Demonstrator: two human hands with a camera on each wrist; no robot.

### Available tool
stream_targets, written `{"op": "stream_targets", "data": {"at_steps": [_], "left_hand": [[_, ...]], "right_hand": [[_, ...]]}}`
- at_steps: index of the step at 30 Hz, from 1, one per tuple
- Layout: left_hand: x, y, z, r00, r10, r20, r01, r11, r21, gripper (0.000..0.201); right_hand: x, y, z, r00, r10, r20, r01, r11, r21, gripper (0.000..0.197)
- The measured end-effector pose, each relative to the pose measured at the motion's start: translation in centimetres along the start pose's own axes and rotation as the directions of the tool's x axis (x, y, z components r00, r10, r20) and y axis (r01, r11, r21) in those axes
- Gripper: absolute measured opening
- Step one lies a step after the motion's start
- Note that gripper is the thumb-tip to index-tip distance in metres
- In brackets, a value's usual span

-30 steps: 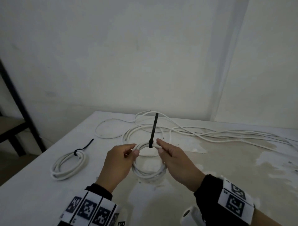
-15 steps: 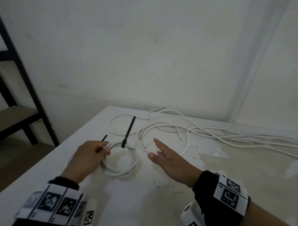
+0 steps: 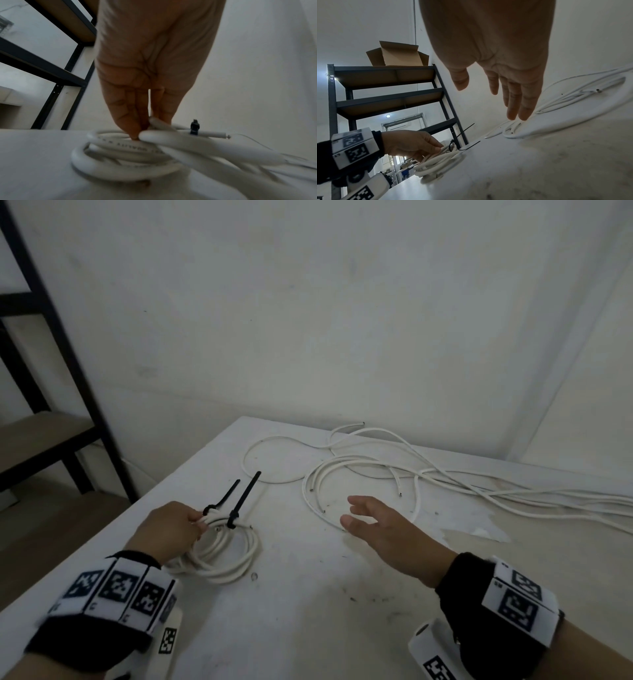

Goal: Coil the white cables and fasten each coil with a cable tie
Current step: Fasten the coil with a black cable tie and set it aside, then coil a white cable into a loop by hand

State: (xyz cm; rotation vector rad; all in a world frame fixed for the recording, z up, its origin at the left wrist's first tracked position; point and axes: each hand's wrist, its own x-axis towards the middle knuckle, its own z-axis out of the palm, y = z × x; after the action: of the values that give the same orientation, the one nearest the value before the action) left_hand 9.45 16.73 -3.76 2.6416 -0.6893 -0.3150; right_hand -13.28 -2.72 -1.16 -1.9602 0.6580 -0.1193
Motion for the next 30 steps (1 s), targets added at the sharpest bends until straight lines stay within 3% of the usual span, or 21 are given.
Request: {"op": "stream_targets", "data": {"at_steps": [6, 13, 21, 24, 27, 30], "left_hand": [[-0.6, 1.6, 0.3, 0.995, -0.047, -0.091, 0.045, 0.999, -0.022, 0.038], [-1.7, 7.1, 0.3, 0.987, 0.083, -0.136, -0.084, 0.996, -0.007, 0.034], [-0.7, 13.4, 3.2, 0.976, 0.211, -0.057, -0.210, 0.977, 0.018, 0.036], [0.2, 14.9, 4.4, 0.979, 0.203, -0.007, -0.202, 0.979, 0.024, 0.035], [1.3, 15.8, 5.4, 0.985, 0.165, 0.048, -0.166, 0.986, 0.028, 0.021], [2.5, 16.3, 6.3, 0.987, 0.123, 0.103, -0.133, 0.986, 0.099, 0.031]], "right_hand": [[0.4, 0.6, -1.4, 0.998, 0.025, -0.056, -0.028, 0.998, -0.063, 0.047], [2.5, 3.3, -5.5, 0.976, 0.070, -0.207, -0.107, 0.980, -0.168, 0.044], [4.4, 6.6, -10.1, 0.946, 0.113, -0.303, -0.206, 0.933, -0.294, 0.044], [5.2, 7.6, -11.6, 0.949, 0.120, -0.292, -0.229, 0.899, -0.373, 0.044], [6.3, 8.6, -13.0, 0.953, 0.105, -0.283, -0.231, 0.858, -0.458, 0.045], [7.2, 9.4, -14.4, 0.958, 0.121, -0.260, -0.243, 0.824, -0.511, 0.047]]}}
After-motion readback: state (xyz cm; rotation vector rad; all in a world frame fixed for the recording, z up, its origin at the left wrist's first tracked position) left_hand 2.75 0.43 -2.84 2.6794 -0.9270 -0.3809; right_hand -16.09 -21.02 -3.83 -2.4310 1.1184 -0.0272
